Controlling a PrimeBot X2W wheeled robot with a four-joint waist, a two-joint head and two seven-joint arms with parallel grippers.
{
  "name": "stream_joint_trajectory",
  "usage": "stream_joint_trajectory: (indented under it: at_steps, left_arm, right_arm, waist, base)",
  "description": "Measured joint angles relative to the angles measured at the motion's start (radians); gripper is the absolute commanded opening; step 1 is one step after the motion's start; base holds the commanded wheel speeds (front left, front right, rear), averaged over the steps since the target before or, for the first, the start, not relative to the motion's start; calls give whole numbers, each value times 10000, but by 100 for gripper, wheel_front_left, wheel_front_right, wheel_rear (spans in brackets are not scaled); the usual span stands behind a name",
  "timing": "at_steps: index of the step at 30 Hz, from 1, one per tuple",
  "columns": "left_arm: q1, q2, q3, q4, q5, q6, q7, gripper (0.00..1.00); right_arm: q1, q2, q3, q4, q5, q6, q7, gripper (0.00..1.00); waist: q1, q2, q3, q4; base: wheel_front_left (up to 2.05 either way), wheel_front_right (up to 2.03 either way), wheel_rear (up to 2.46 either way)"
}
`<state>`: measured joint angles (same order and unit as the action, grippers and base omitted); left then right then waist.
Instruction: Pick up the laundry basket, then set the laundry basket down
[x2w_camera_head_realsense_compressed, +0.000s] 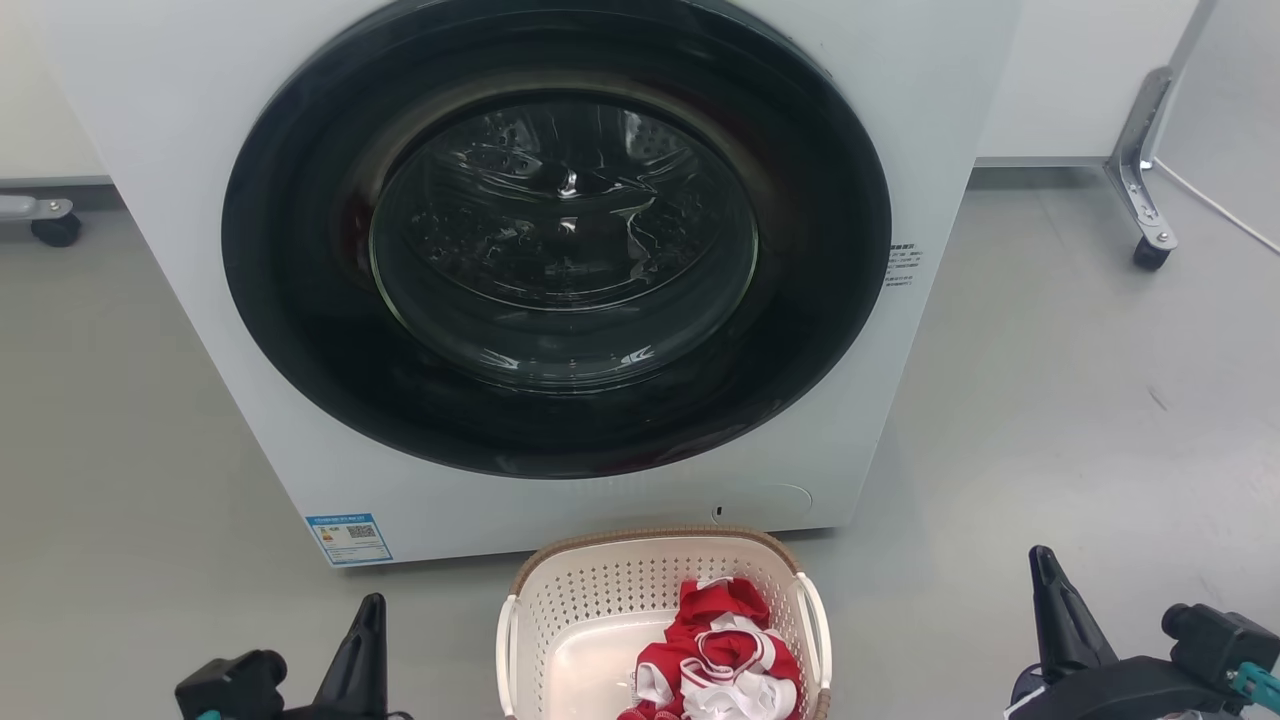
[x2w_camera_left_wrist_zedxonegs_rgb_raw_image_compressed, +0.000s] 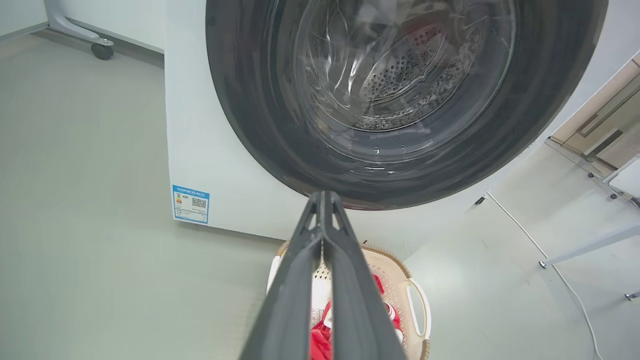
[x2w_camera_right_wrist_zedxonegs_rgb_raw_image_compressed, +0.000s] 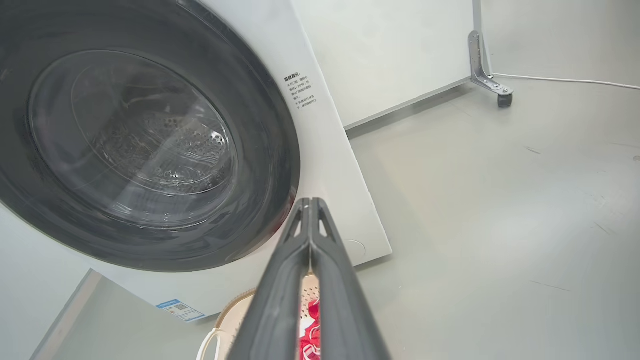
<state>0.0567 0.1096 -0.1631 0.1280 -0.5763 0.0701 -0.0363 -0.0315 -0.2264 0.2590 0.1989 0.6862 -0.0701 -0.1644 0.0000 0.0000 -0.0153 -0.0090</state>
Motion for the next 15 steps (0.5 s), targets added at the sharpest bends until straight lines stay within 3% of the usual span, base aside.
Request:
stream_joint_trajectory:
  at_steps: [15]
  left_arm:
    - [-304, -138, 560, 328, -2259, -385, 347, 0]
  right_arm:
    - [-62, 401, -851, 207, 1973, 366, 637, 0]
  waist:
    - [0, 0, 36, 20]
  base:
    - [0, 0, 0]
